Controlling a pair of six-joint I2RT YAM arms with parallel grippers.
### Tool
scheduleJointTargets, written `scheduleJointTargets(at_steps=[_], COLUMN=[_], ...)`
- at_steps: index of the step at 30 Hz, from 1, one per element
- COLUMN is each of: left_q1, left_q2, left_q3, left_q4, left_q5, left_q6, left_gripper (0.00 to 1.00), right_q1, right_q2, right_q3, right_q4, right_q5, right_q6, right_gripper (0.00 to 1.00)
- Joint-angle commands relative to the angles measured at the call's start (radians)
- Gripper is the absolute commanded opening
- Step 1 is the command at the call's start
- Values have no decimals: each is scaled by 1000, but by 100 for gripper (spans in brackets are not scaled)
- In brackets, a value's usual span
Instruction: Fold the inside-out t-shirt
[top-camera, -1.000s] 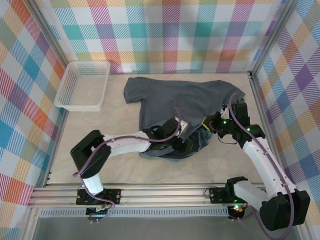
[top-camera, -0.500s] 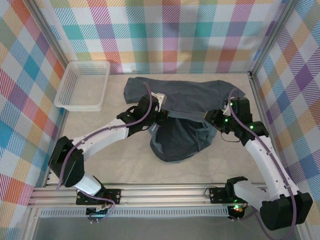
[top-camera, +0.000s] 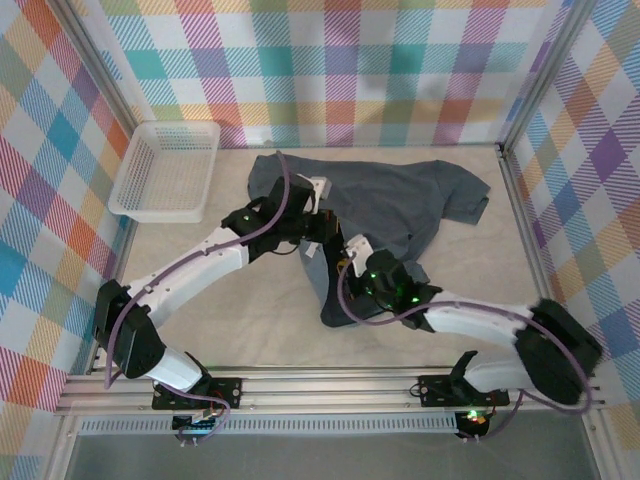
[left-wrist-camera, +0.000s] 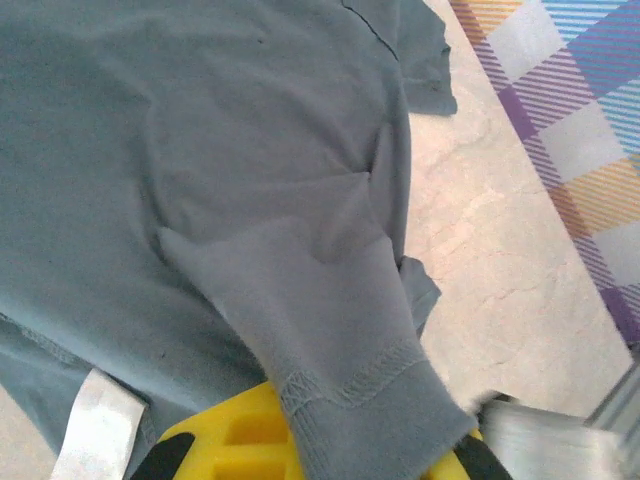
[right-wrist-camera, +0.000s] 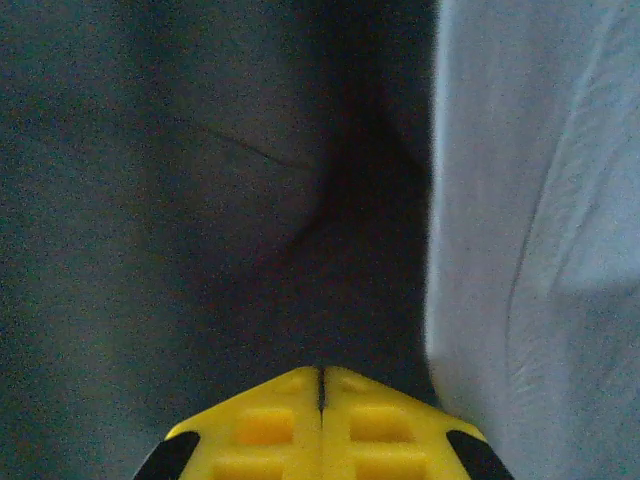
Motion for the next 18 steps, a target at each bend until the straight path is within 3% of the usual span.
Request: scheduleJointTargets(at_steps=[1,4,7,9,12,15,18], left_q1=[16,21,25,23,23,20,16], left_q2=[-17,-32,-55,-65,-76,-81,-51], left_q3=[85,126,169,208,272,326,409], left_q4=[-88,-122,-146,-165,-199,-186,-179], left_q5=[50,79,136,190,234,262,295], left_q6=[-57,-70,-74,-74,-76,-88,-95], left_gripper=[0,0,0,0,0,0,0], right_q1=[2,-17,-63,-109,-220,-310,-338], right_q2=[148,341,446,455,445,455,468], right_q3=[3,29,102,180,329,437,575], right_q4=[445,709,731,570,177,-94,-373], right_q5=[222,294,308,314,276,136,-83], right_q6=[-478,-744,-846,-799,-590,-425,-336], right_gripper=[0,0,0,0,0,0,0])
